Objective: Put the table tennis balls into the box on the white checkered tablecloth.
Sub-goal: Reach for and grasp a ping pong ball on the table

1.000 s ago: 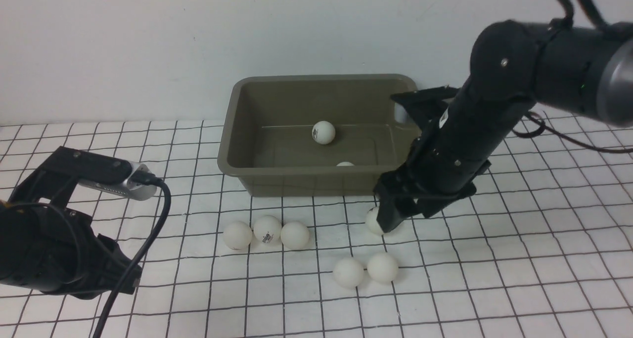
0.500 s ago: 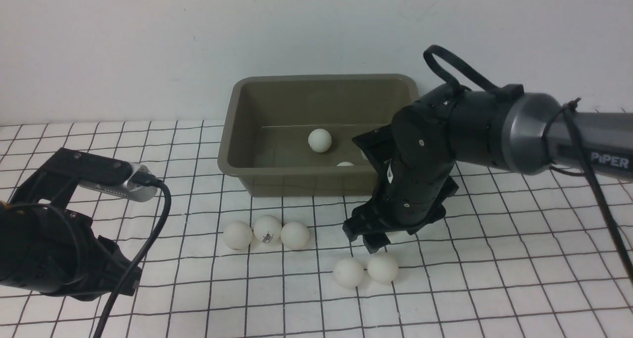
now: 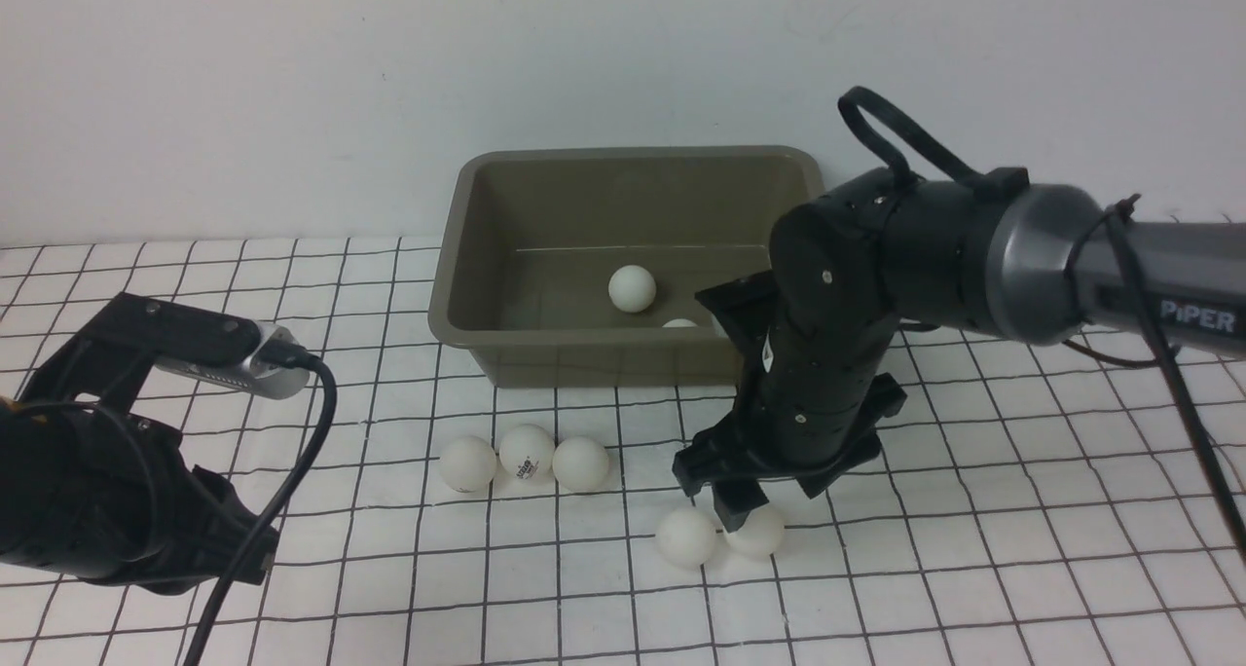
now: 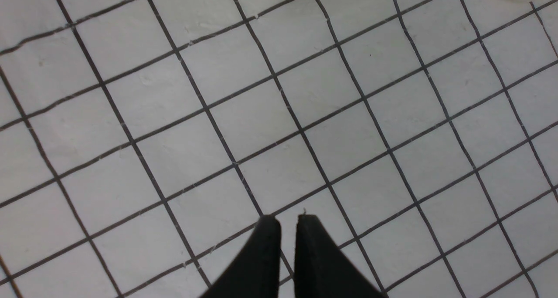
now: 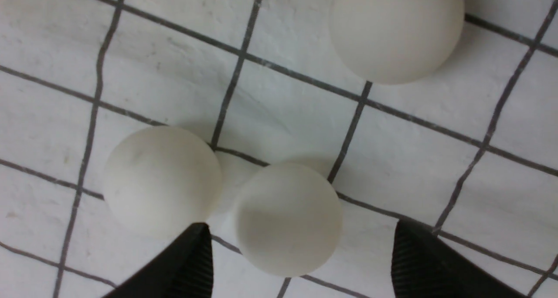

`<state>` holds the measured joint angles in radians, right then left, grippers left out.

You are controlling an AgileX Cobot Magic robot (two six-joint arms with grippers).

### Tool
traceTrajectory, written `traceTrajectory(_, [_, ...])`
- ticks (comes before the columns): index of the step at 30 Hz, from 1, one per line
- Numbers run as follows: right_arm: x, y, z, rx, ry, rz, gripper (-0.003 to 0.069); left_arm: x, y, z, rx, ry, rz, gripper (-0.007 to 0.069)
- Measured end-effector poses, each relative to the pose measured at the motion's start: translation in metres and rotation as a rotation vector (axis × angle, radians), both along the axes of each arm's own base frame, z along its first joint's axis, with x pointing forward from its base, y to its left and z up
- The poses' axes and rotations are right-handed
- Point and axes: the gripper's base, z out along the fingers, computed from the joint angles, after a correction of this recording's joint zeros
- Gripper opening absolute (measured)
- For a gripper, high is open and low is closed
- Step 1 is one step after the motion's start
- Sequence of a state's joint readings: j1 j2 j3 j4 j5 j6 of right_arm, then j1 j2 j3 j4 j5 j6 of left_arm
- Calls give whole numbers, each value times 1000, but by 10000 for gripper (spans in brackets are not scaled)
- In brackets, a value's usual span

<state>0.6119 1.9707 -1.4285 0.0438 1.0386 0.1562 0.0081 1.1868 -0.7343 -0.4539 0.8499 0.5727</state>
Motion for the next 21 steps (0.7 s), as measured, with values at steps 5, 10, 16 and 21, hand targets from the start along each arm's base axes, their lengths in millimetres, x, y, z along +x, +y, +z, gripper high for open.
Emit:
traceTrajectory(5, [-1,2,0,22,5,6,494,0,0,0,0,2,-1,37])
traceTrajectory(10, [0,3,-6,16,15,5,494,0,0,0,0,2,-1,37])
traceTrajectory(16, [3,5,-20,1,34,5,494,0,0,0,0,2,-1,37])
traceTrajectory(21, [6,5,-31,-11,33,10,490,0,0,0,0,2,-1,37])
